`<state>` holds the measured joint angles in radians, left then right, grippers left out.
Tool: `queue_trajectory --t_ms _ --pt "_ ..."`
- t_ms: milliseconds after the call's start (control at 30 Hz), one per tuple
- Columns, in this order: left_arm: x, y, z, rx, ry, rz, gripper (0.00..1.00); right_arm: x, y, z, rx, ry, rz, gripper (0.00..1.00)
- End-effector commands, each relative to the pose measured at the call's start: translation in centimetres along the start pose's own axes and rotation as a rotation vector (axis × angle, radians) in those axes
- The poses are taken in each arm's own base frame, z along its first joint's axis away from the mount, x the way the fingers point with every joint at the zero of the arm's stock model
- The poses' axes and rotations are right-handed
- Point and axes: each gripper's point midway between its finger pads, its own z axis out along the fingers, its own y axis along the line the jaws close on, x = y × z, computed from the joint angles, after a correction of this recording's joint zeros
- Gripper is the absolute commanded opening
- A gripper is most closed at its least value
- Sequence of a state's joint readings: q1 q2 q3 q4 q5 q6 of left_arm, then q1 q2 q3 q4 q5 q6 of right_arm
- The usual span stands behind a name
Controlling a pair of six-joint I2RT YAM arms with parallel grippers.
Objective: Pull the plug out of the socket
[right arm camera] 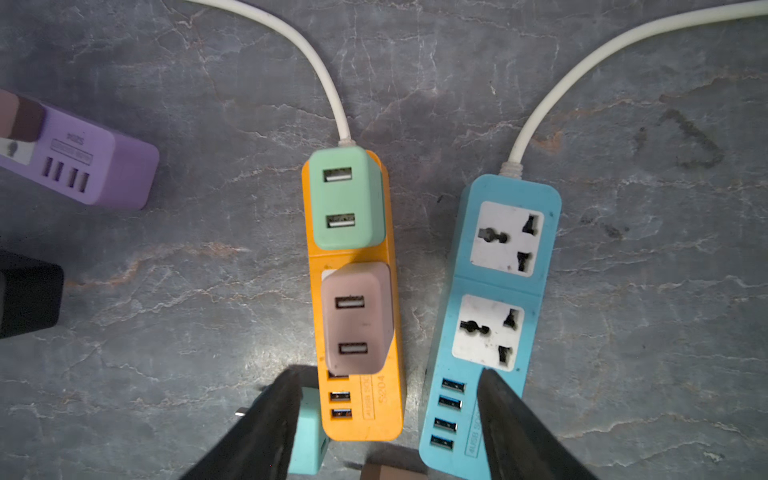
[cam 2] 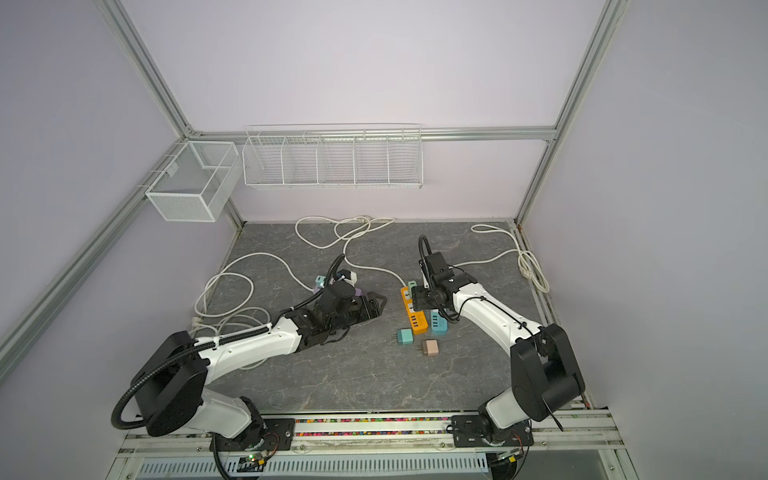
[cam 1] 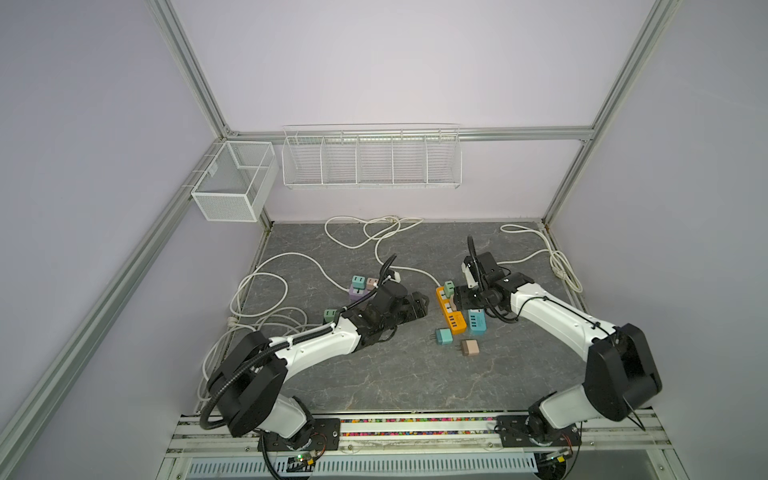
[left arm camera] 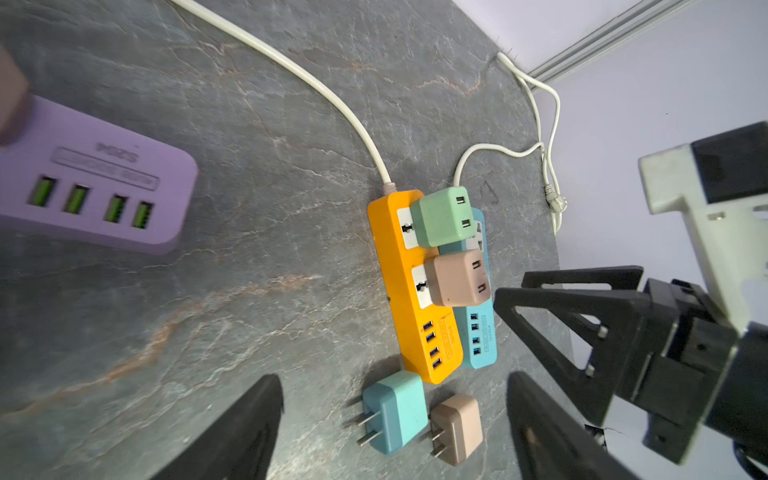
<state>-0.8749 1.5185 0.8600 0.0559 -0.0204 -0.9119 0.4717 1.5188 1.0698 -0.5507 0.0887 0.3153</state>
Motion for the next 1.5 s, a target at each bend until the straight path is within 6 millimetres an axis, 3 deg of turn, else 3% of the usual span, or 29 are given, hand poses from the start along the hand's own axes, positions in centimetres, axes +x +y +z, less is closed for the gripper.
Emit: queue_trajectory --t_ms 0,267,633,967,1467 --pt "-0.2 -1.9 1.9 0.076 0.027 -0.045 0.78 -0.1 0.0 0.7 -0.011 0.037 -0.015 0.67" --pt "1.3 -2.0 6.5 0.088 0.105 -0.071 0.66 -0.6 0.4 2.1 -0.018 0.063 -0.028 0.62" --pt "3.6 -1.3 10.4 0.090 0.195 -0.094 0.56 -0.7 0.8 3.7 -0.031 0.094 -0.035 0.56" --pt "4.7 0.3 12.2 0.036 0.229 -0.085 0.49 -0.2 1.1 4.8 -0.030 0.125 -0.038 0.52" --pt "6.8 3.7 12.0 -0.083 0.254 -0.068 0.43 0.6 1.7 5.4 0.004 0.145 -0.066 0.43"
